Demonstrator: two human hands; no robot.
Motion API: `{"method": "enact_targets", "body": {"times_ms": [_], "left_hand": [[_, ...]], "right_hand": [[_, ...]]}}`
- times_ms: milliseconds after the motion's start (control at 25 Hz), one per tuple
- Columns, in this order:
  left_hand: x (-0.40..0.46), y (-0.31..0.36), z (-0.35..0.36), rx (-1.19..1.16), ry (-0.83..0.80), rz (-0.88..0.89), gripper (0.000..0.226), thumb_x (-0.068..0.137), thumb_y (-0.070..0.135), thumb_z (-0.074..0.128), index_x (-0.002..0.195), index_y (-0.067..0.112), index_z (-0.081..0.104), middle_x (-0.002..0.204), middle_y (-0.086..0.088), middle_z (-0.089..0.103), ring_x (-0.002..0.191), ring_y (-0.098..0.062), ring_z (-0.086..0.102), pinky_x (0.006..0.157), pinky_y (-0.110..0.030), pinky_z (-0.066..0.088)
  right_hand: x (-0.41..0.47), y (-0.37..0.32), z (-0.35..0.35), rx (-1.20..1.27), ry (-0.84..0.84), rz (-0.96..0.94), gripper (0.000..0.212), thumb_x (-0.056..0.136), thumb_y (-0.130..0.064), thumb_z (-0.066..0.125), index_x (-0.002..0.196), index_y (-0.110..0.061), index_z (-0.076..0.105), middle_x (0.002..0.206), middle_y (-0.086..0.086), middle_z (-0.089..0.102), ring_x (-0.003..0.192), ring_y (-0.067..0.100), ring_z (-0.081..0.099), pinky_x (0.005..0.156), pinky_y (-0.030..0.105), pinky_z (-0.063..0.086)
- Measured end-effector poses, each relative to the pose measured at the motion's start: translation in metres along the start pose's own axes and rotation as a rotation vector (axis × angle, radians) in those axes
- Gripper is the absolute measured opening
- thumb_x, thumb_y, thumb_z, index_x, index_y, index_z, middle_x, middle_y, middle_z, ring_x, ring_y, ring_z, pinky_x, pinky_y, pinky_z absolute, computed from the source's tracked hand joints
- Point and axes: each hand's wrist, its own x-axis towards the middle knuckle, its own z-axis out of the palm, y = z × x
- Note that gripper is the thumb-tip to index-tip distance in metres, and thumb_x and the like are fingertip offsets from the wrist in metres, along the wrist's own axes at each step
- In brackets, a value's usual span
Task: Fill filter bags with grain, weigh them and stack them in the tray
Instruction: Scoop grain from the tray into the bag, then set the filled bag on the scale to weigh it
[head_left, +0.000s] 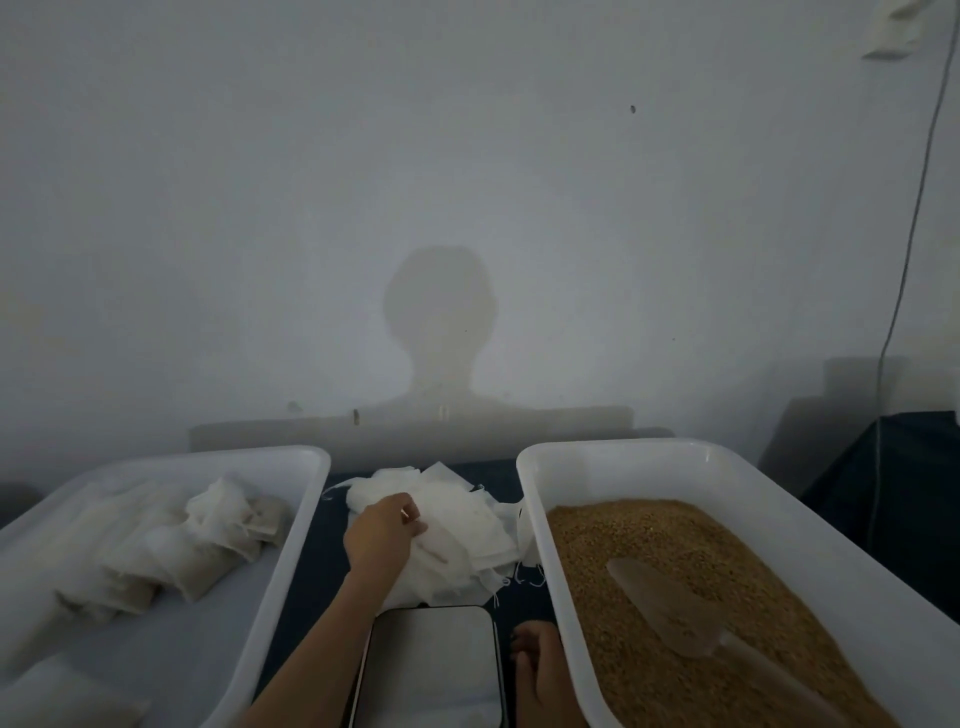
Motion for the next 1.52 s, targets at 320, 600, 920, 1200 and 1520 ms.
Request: {"method": "enact_targets", "body": {"times_ms": [320,600,920,1200,1520], "left_hand": [[-0.015,0.000,-0.030,-0.778,0.182,-0.182,0.019,0.096,0.014,0.053,0.079,0.009,0.045,0.076,-0.008,0.049,0.069,-0.021,0.053,0.068,-0.040,0.057],[-0.080,0.023,-0.057,-1.025,0.148,-0.034,0.010,0.097,0.014,0.049,0.089,0.008,0.048,0.088,-0.007,0.053,0.073,-0.016,0.062,0.054,-0.022,0.056],[-0.084,0.015,-0.049,-0.888,-0.094,-0.054,0.016,0.097,0.011,0.049,0.082,0.008,0.044,0.090,-0.010,0.051,0.083,-0.020,0.059,0.060,-0.020,0.055],[-0.067,-0.001,-0.039,-1.057,-0.049,-0.244,0.014,0.097,0.014,0.049,0.087,0.004,0.050,0.092,-0.012,0.055,0.077,-0.020,0.059,0.050,-0.017,0.053],[-0.075,-0.001,-0.051,-1.152,-0.089,-0.078,0.022,0.095,0.019,0.052,0.092,-0.002,0.056,0.092,-0.012,0.061,0.087,-0.020,0.062,0.063,-0.021,0.054]], "right_hand": [[-0.021,-0.012,-0.002,-0.219,0.033,-0.096,0.024,0.094,-0.011,0.051,0.110,-0.028,0.049,0.109,-0.006,0.057,0.107,0.011,0.055,0.097,0.026,0.042],[-0.027,-0.072,0.025,0.027,0.008,-0.215,0.031,0.095,-0.010,0.052,0.121,-0.024,0.044,0.124,-0.013,0.050,0.117,0.002,0.048,0.103,0.026,0.039],[0.022,-0.106,0.039,0.723,0.016,0.499,0.031,0.096,-0.040,0.048,0.101,-0.013,0.063,0.114,0.012,0.057,0.103,0.029,0.055,0.080,0.038,0.049],[0.051,-0.093,0.056,0.711,0.217,0.405,0.023,0.096,-0.016,0.048,0.083,-0.013,0.067,0.107,0.011,0.064,0.090,0.021,0.059,0.072,0.031,0.051],[0.055,-0.103,0.055,0.542,0.014,0.117,0.022,0.090,-0.012,0.062,0.109,-0.024,0.063,0.106,0.002,0.064,0.095,0.020,0.062,0.075,0.033,0.057]]}}
